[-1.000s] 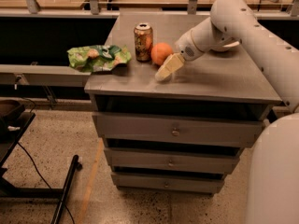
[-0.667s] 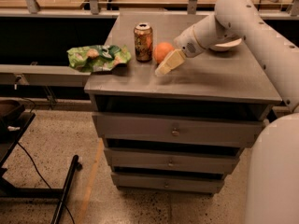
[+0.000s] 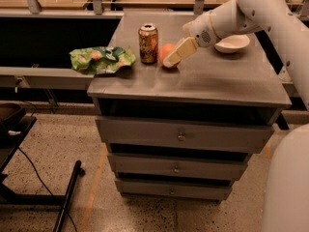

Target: Move orange near orange can

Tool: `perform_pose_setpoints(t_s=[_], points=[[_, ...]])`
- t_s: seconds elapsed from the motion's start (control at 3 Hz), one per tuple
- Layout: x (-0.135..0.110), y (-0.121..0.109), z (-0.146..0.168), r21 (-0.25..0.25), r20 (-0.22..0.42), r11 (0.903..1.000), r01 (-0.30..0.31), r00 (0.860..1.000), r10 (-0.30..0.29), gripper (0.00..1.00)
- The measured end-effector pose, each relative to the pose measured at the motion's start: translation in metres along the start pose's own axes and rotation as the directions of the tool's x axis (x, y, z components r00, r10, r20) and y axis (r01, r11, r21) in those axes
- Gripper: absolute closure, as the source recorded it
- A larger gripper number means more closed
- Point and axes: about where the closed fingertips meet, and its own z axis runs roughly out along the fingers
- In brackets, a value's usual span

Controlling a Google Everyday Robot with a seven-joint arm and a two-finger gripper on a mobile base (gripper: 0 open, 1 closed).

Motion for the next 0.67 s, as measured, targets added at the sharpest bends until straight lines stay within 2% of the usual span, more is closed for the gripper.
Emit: perform_pose_setpoints(t_s=[0.33,0.67], points=[[-0.0067,-0.0078,-0.03,0.076,0.024,0.997,-0.008,1.0,0.007,0.0],[-0.008,-0.0097,-0.0314,0.086,0.029,0.9962,-0.009,1.0,0.006,0.0]])
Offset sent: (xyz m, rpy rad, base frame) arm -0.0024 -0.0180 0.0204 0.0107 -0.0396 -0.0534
